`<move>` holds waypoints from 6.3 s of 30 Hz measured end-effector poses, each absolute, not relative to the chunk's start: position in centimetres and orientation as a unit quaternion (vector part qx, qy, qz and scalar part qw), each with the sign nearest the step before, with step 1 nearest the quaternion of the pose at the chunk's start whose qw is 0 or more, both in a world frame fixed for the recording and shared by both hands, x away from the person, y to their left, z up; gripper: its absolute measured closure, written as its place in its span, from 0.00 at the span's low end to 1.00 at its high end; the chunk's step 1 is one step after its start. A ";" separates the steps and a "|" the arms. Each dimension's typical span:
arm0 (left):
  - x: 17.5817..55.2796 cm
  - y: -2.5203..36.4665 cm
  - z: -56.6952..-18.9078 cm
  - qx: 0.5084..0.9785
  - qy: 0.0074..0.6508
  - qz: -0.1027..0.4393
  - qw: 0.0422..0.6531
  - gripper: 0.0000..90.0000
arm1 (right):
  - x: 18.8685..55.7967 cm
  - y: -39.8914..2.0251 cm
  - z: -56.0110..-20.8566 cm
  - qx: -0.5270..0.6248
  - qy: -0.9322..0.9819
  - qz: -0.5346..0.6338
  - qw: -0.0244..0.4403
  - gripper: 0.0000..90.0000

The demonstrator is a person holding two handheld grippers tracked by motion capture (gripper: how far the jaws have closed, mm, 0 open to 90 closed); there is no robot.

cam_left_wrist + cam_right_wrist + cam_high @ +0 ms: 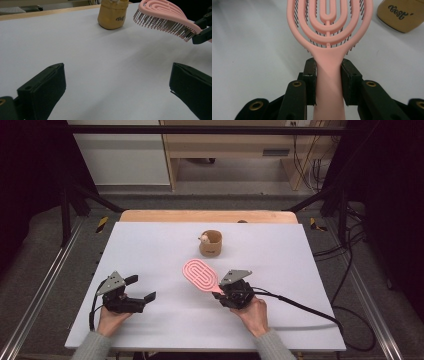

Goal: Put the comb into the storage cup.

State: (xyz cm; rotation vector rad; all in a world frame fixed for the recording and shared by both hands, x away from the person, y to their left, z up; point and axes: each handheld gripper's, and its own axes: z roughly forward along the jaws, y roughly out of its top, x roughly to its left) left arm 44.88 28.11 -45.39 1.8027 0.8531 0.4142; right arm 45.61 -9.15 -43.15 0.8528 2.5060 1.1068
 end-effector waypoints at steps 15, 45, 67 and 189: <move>44.5 26.7 -44.6 0.750 0.354 0.167 0.533 0.01 | 45.2 -9.3 -42.6 0.284 0.855 0.410 0.144 0.77; 43.8 24.2 -41.4 0.730 0.352 0.147 0.568 0.01 | 44.6 -9.7 -41.7 0.268 0.836 0.450 0.162 0.77; 44.6 21.5 -40.2 0.722 0.344 0.125 0.587 0.01 | 44.4 -9.7 -41.6 0.262 0.830 0.463 0.168 0.77; 46.1 15.6 -39.9 0.665 0.382 0.022 0.641 0.66 | 44.2 -9.2 -42.3 0.258 0.822 0.482 0.160 0.79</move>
